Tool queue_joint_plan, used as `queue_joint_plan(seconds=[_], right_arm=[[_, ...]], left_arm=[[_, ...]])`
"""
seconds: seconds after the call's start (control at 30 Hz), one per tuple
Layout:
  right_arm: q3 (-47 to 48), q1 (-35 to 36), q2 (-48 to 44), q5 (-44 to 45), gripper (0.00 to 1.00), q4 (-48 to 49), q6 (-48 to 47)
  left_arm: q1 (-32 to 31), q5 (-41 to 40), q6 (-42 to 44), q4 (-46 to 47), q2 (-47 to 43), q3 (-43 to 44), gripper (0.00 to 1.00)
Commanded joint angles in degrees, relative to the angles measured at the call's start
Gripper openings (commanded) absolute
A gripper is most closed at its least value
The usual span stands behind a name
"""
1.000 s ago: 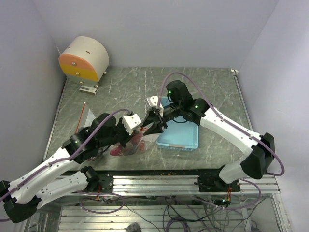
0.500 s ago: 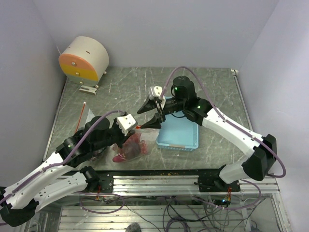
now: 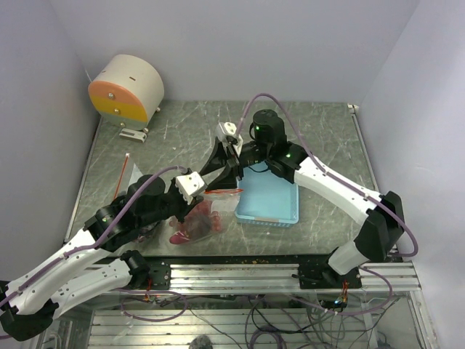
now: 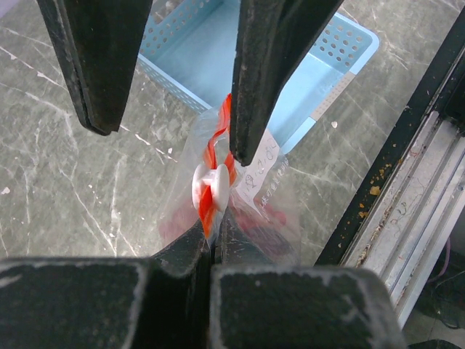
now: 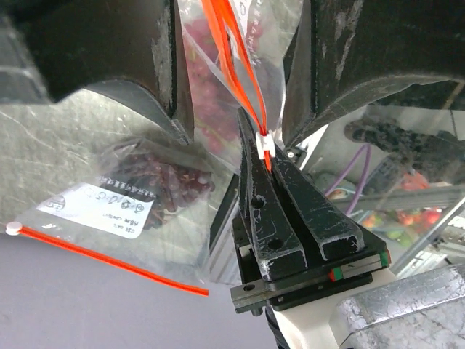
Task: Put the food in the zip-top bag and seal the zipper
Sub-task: Zip the zipper food storage bag at the center of the board.
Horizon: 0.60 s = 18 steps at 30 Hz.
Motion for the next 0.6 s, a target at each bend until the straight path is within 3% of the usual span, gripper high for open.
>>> queue_joint_plan(seconds=[0.0, 0.57], right_arm=[[0.29, -0.26, 1.52, -3.39, 0.5, 5.07, 5.21], [-2.06, 0.24, 2.51, -6.04, 0.43, 9.11, 8.79]], left_arm=[[0.01, -0.84, -0.43, 1.24, -0.49, -0.06, 0.07], [0.1, -2.74, -0.77, 1.18, -0.34, 0.29, 0.07]])
